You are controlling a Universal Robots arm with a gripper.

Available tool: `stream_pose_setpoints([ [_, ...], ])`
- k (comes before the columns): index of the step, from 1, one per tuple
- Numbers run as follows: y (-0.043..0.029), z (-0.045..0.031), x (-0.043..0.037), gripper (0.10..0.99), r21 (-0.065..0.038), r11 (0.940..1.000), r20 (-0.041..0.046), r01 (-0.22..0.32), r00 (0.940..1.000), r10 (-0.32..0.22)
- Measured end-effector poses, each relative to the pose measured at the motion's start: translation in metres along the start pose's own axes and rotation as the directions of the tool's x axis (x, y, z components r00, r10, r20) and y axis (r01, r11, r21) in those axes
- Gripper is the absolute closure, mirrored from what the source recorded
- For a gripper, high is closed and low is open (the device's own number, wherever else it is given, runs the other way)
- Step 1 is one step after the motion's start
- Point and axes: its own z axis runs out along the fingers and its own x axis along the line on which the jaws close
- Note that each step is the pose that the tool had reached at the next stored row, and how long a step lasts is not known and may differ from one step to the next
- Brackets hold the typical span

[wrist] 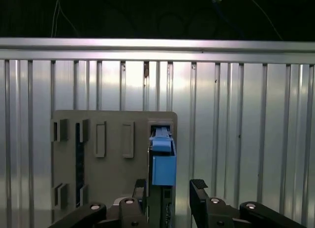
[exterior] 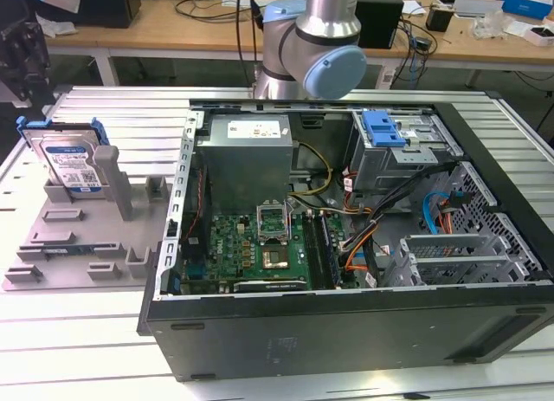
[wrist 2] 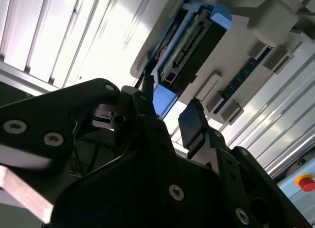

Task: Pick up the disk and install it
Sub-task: 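Pick up the disk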

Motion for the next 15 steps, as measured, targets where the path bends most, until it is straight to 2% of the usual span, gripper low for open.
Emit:
stream_pose_setpoints([
  [2, 0.0009, 0.0012, 0.0041, 0.604, 0.0, 1.0, 0.0, 0.0, 1.0, 0.0],
  [6, 0.0023, 0.0079, 0.0041, 0.604, 0.0, 1.0, 0.0, 0.0, 1.0, 0.0],
  [15, 0.0054, 0.0152, 0.0038, 0.604, 0.0, 1.0, 0.0005, 0.0, 1.0, 0.0],
])
